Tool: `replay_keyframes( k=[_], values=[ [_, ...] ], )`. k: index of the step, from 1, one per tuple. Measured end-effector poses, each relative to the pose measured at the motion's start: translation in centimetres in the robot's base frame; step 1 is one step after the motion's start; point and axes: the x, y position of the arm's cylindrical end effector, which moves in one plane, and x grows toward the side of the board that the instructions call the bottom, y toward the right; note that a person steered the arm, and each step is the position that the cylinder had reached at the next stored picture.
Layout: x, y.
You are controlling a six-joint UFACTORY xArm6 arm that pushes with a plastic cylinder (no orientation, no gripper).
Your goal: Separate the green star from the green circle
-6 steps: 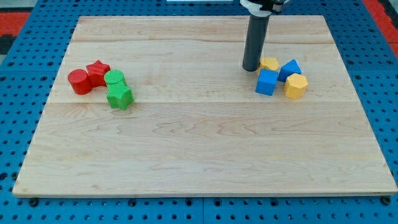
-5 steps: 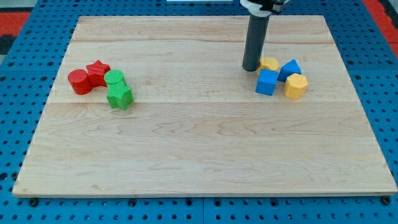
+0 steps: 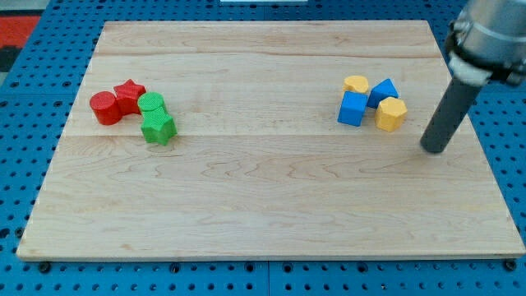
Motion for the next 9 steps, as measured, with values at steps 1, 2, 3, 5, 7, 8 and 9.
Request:
replay_keyframes(
  k=[1, 2, 3, 5, 7, 8, 9],
  values=[
    [0.6, -13.1],
    [0.1, -29.8],
    [-3.5, -33.4],
    [0.5, -34.6],
    [-6.6, -38.3],
    [-7.5, -34.5],
    [-10.5, -33.3]
  ],
)
